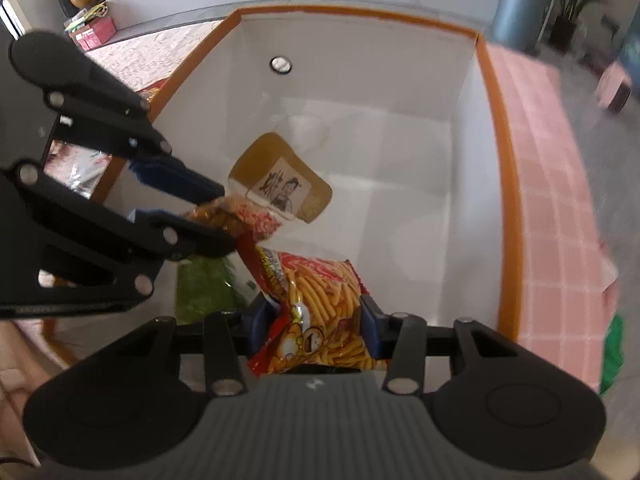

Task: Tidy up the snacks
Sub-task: 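Carry both bags into the orange box and open both grippers to release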

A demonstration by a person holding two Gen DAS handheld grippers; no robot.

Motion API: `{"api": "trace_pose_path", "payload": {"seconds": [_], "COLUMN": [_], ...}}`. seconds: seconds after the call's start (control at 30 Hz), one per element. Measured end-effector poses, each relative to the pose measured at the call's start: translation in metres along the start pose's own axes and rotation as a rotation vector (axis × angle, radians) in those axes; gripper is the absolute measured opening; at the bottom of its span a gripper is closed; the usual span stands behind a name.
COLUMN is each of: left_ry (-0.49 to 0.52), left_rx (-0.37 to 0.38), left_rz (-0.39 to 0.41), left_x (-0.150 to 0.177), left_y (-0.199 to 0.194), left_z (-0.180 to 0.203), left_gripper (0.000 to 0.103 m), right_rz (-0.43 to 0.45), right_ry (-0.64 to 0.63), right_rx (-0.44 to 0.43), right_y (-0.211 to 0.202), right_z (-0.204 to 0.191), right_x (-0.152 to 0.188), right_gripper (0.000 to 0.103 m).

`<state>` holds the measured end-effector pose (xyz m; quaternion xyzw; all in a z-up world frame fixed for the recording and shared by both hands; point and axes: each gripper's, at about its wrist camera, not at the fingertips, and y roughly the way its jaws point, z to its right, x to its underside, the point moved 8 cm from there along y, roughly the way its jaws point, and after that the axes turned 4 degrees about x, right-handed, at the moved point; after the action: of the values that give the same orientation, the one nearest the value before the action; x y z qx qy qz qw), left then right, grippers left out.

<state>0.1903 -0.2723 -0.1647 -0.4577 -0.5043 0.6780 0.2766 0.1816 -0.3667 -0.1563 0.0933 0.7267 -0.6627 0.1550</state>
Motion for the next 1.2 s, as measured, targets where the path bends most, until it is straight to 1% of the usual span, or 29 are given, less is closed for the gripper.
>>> {"api": "trace_pose_path", "payload": {"seconds": [0.1,0.17,0.3,0.43,0.57,0.7,0.77,0.8,0.87,0.9,1.03,1.13,1.2], "left_ry": [-0.007,-0.009,-0.028,-0.072,-0.025,-0.032,-0.034,-0.04,-0.065,-0.084,-0.149,-0.169,-0.164], "left_rx": [0.022,0.013,-0.069,-0.093,-0.167,-0.197,-0.189,-0.173,-0.124,-0.094,-0.025,0.014,0.015], "left_rz": [-0.024,-0.027,-0.01,-0.032,-0.052,-0.053,-0.05,-0.049,-0.057,-0.054,-0.013,0.01,0.01], "left_x": [0.007,0.009,0.001,-0.005,-0.007,-0.004,-0.006,-0.007,-0.008,-0.008,-0.012,-0.012,-0.011], "left_y": [-0.003,-0.004,-0.005,-0.003,0.006,0.008,0.009,0.009,0.01,0.009,-0.001,-0.008,-0.01], "left_z": [0.0,-0.002,-0.012,-0.022,-0.023,-0.028,-0.028,-0.028,-0.027,-0.027,-0.03,-0.031,-0.029], "left_gripper": [0.027,0.027,0.027,0.027,0.027,0.026,0.026,0.027,0.027,0.03,0.031,0.031,0.03], "right_rz": [-0.027,-0.026,0.017,0.037,0.031,0.039,0.028,0.015,0.015,0.012,0.001,-0.006,-0.002], "right_ry": [0.03,0.02,-0.013,-0.031,-0.041,-0.053,-0.051,-0.05,-0.045,-0.036,0.022,0.053,0.065], "right_rx": [-0.05,-0.047,0.007,0.06,0.057,0.067,0.063,0.063,0.058,0.044,-0.004,-0.026,-0.046], "right_y": [-0.001,-0.005,-0.015,-0.011,0.002,0.011,0.015,0.018,0.018,0.017,0.012,0.007,0.002], "right_z": [-0.002,-0.006,-0.005,0.001,0.001,0.004,0.003,0.002,0.002,0.001,0.005,0.006,0.006], "right_x": [0.004,0.006,-0.004,-0.013,-0.016,-0.017,-0.015,-0.015,-0.016,-0.017,-0.017,-0.017,-0.017], "right_gripper": [0.045,0.045,0.045,0.045,0.045,0.045,0.046,0.046,0.049,0.051,0.058,0.058,0.058]}}
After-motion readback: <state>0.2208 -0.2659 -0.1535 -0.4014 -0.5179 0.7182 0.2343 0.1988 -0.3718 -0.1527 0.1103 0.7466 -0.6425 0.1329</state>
